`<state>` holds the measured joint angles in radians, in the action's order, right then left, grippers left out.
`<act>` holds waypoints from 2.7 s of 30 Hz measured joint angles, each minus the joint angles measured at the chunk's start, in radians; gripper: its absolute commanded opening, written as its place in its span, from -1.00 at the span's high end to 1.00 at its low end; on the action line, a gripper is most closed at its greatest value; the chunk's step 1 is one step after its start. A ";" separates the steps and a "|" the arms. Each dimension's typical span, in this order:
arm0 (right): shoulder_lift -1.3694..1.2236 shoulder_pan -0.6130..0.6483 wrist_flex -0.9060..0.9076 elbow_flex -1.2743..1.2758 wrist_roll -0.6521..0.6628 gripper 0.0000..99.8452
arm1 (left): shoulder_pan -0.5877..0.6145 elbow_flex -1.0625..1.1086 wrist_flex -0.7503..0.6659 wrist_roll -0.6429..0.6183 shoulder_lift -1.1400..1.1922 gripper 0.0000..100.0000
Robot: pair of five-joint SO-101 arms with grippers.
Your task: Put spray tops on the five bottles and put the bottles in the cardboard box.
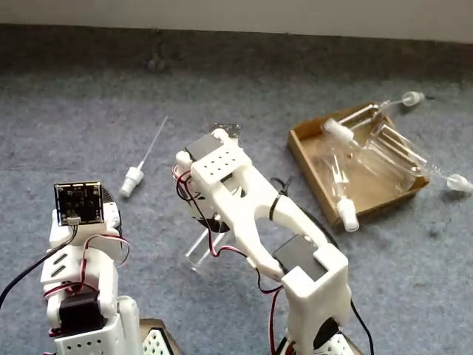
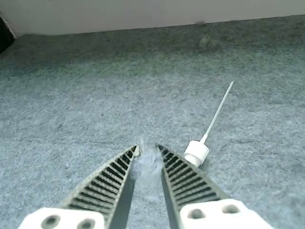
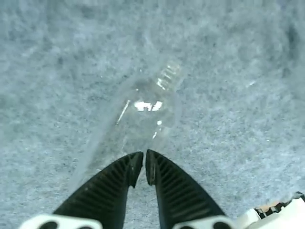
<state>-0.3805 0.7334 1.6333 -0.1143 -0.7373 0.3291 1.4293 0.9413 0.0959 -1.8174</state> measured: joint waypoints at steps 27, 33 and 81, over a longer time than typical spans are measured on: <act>-0.029 0.077 -0.176 -0.049 -0.058 0.36 | 0.000 0.000 0.000 0.000 0.000 0.98; -0.075 0.077 -0.282 0.083 -0.063 0.36 | 0.000 0.000 0.000 0.000 0.000 0.98; 0.066 -0.083 0.112 -0.298 -0.017 0.45 | 0.000 0.000 0.000 0.000 0.000 0.98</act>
<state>-0.3145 0.6506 1.7453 -0.4120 -0.7541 0.3291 1.4293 0.9413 0.0959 -1.8174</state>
